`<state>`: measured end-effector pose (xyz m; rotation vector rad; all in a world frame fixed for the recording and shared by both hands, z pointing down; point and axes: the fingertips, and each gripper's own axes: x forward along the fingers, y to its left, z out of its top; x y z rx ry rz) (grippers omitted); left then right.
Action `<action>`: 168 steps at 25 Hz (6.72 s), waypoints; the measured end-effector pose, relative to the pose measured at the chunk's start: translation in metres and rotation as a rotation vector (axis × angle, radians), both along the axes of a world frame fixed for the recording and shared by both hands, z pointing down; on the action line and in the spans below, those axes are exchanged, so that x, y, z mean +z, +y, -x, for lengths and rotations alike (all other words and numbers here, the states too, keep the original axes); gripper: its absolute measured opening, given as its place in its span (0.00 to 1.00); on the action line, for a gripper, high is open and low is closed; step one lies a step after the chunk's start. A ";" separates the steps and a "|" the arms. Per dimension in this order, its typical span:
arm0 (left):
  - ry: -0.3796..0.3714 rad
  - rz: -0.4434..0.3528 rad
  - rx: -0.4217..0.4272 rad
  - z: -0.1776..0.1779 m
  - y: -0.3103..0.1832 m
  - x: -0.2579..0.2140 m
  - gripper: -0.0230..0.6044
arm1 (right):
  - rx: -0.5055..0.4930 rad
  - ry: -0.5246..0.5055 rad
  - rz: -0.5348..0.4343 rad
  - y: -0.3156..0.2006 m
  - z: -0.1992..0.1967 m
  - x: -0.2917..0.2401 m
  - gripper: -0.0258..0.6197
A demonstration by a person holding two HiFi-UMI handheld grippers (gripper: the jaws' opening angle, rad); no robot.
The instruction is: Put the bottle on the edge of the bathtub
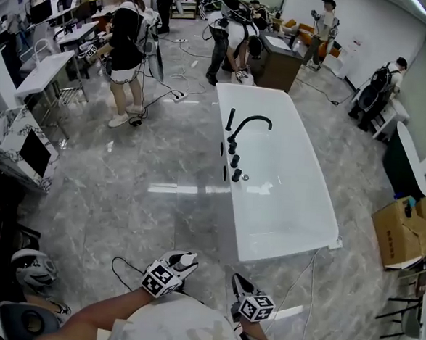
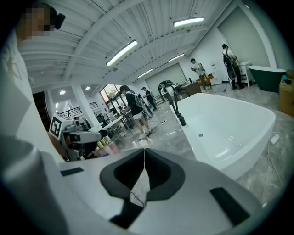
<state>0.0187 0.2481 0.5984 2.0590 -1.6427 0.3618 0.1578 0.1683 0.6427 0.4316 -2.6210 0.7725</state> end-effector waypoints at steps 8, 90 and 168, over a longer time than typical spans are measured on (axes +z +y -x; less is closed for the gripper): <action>0.034 -0.005 0.041 0.035 -0.015 -0.005 0.28 | 0.057 0.001 -0.003 -0.010 0.031 -0.004 0.05; 0.011 0.093 0.128 0.140 -0.333 0.033 0.28 | 0.148 -0.002 0.069 -0.306 0.128 0.032 0.05; -0.178 0.296 0.706 0.108 -0.489 0.145 0.30 | 0.495 0.111 0.202 -0.414 0.111 0.066 0.05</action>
